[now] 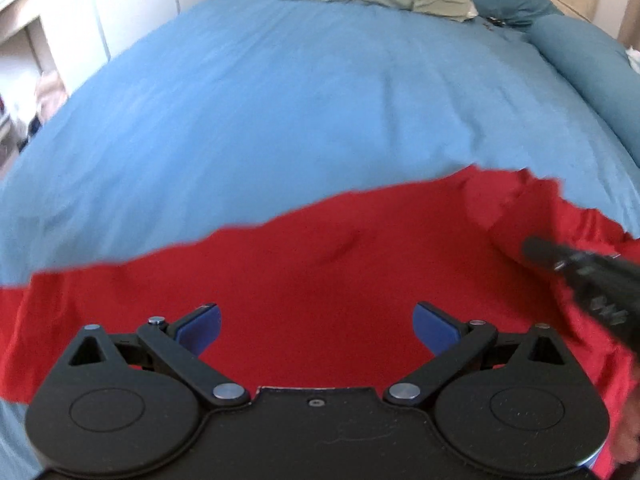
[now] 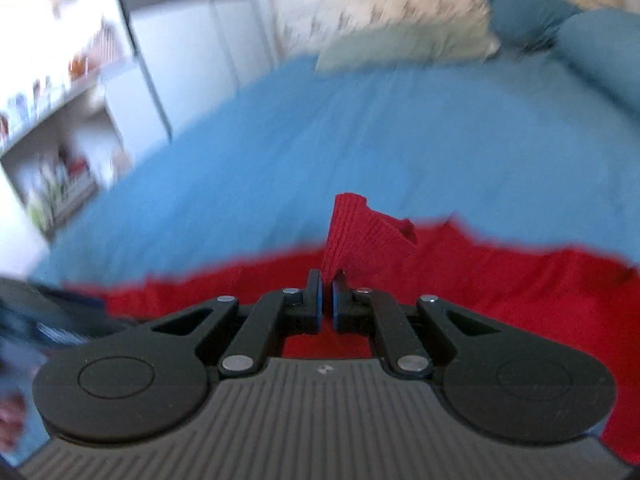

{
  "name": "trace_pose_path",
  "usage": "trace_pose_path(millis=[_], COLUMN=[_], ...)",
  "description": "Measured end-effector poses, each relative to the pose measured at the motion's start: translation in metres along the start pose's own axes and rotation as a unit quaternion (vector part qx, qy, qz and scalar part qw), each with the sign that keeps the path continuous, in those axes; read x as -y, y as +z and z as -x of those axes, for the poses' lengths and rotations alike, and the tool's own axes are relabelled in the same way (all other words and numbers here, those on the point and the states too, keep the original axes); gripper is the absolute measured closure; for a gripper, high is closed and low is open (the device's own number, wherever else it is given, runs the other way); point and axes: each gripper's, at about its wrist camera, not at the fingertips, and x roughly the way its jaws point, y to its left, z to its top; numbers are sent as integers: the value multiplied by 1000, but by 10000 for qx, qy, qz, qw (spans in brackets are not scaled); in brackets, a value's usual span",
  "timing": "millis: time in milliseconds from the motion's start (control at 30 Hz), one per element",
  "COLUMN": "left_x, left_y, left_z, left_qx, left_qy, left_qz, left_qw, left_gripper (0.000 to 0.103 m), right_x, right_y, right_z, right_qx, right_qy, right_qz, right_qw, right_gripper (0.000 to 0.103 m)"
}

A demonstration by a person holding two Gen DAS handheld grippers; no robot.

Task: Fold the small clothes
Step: 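Lift the sleeve with the right gripper, lay it across the body, release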

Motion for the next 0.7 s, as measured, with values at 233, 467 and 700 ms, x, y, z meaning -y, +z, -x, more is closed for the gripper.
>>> trace_pose_path(millis=[233, 467, 700], left_x=[-33, -24, 26], left_y=[-21, -21, -18], left_z=[6, 5, 8], left_qx=[-8, 14, -43], left_qy=[-160, -501, -1035], left_qz=[136, 228, 427], left_qw=[9998, 9985, 9937], left_gripper=[0, 0, 2], right_x=[-25, -20, 21], right_y=[-16, -17, -21], right_z=[-27, -26, 47], right_qx=[-469, -572, -284], right_qy=[-124, 121, -767], right_qz=[446, 774, 1026], right_qw=[9978, 9953, 9914], right_gripper=[80, 26, 6])
